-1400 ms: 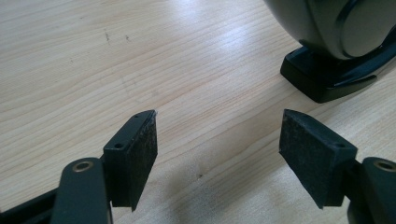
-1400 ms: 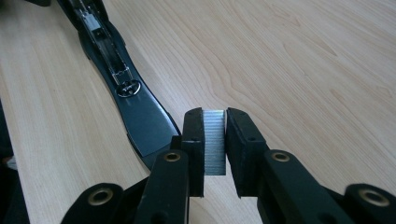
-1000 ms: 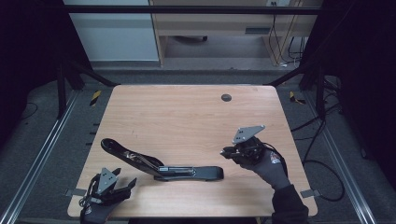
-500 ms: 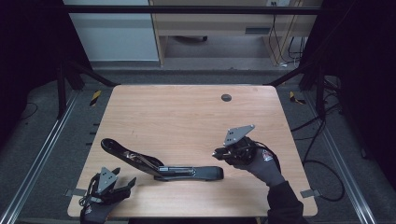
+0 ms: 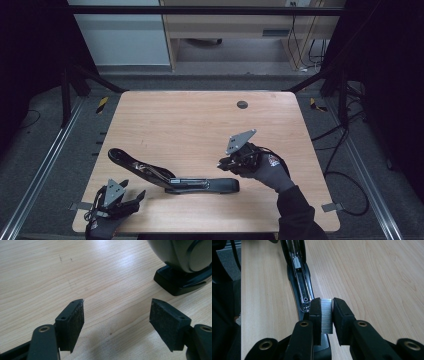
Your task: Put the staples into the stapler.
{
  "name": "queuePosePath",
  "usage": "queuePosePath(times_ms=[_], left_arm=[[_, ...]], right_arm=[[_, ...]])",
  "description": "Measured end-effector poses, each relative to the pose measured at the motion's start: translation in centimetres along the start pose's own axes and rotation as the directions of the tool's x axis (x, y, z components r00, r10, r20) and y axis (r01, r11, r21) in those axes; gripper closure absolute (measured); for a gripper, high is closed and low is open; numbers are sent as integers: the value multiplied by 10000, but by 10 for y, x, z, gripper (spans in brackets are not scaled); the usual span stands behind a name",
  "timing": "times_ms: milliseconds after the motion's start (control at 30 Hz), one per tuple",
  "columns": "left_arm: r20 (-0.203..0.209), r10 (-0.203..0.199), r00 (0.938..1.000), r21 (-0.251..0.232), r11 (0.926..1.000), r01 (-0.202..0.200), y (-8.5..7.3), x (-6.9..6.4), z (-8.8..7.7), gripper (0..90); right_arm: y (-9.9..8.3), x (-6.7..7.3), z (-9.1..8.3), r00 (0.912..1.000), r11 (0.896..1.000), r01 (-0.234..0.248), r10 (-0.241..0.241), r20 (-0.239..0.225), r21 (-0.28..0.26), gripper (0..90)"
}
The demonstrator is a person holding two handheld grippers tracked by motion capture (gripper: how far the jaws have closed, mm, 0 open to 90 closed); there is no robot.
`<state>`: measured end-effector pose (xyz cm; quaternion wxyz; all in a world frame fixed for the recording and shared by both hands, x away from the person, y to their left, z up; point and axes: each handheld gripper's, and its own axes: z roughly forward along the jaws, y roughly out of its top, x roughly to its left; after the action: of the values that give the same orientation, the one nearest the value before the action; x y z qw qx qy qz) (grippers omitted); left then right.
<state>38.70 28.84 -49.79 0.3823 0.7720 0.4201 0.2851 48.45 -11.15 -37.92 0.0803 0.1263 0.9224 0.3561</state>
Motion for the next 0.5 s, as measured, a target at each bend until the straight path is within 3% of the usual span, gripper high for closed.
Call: queuePosePath(times_ms=[500], left_arm=[[13,8,10000,-8,10000,-8,0,0,0,272]], right_arm=[[9,0,18,9979,9990,436,-438,-475,-67,779]])
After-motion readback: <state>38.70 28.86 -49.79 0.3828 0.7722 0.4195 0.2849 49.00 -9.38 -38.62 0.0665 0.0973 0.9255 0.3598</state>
